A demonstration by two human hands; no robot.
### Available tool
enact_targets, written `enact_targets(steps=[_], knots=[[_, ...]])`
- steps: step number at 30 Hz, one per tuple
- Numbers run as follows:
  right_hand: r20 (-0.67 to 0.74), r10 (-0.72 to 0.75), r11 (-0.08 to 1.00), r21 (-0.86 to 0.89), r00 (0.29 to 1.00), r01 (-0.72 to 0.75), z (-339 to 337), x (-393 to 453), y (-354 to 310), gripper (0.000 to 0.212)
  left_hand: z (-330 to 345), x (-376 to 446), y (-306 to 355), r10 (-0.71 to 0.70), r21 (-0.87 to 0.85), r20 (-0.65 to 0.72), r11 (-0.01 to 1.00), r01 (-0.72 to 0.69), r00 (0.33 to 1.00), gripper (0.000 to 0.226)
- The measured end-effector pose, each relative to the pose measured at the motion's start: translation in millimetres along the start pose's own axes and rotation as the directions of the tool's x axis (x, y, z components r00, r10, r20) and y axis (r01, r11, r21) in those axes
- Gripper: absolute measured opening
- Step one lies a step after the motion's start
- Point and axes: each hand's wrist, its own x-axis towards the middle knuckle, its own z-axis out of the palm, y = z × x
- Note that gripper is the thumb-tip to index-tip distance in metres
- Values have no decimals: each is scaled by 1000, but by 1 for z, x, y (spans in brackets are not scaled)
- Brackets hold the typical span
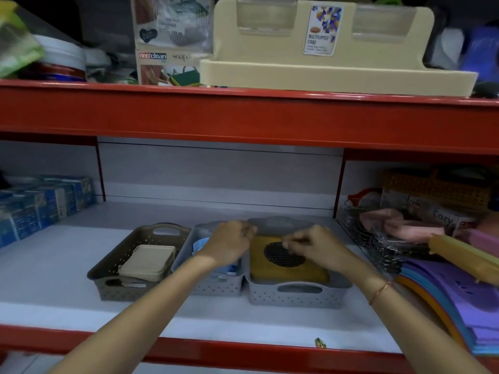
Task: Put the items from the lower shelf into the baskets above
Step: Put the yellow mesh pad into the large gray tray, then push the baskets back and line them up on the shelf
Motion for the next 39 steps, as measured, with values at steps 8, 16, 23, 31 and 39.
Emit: enact_targets(steps=[8,16,23,31,39], knots=[[234,304,477,801,924,-360,37,34,-82,35,-66,-9,-21,-390,-562,180,713,420,903,60],[331,405,423,758,852,-496,62,47,-128,40,-54,2,-35,-456,-488,299,682,545,838,76],[288,486,467,713,825,-523,59,52,-133,33,-60,7,-33,-442,-496,342,665,559,829,73],[262,550,498,660,793,-563,77,80,-125,51,-68,16,-42,-468,-400,409,679,615,783,70],[210,587,535,624,782,-570,107,122,-81,74,-53,32,-48,-493,-399,383,675,621,781,96]])
